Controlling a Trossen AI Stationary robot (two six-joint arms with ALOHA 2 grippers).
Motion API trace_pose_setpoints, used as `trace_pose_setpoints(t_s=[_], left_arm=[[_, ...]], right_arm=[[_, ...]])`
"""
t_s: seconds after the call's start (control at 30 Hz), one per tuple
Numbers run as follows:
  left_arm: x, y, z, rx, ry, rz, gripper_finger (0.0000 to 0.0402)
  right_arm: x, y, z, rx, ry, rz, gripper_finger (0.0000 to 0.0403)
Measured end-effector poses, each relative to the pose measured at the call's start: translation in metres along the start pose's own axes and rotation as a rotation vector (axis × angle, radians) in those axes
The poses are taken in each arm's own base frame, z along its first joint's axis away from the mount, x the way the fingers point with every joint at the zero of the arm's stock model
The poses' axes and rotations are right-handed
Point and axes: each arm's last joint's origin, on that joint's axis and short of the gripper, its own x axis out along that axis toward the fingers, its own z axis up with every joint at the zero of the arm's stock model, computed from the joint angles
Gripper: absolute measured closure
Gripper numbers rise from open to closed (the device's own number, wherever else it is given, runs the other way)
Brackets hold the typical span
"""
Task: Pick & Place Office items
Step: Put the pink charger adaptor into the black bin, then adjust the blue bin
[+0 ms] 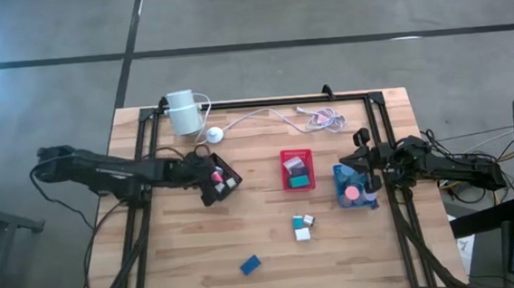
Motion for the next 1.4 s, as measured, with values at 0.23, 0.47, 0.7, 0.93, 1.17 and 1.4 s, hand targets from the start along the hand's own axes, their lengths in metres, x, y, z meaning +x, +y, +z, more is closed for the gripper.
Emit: trace_pose_setpoints(t_s=[0.23,0.47,0.7,0.93,1.17,1.4], left_arm=[[0.016,-0.012,0.018,0.055,0.1,0.057,0.0248],[0.028,-0.016,0.021,0.079,0.177,0.092,0.0248],[0.024,-0.016,0.022,0.095,0.165,0.074,0.0206],[0.009,-0.016,0.027,0.099,0.123,0.001,0.0059],[-0.036,-0.011,0.045,0.174,-0.109,-0.08,0.0053],[-0.093,0.0,0.058,0.276,-0.493,-0.172,0.0174]], right_arm=[[0.0,0.0,0.0,0.001,0.003,0.0,0.0394],[0.0,0.0,-0.001,0.002,0.007,-0.001,0.0394],[0.0,0.0,-0.001,0.002,0.007,-0.001,0.0394],[0.0,0.0,-0.001,0.002,0.008,-0.001,0.0394],[0.0,0.0,-0.001,0.003,0.013,-0.001,0.0394],[0.001,0.0,-0.001,-0.001,0.016,-0.001,0.0394]])
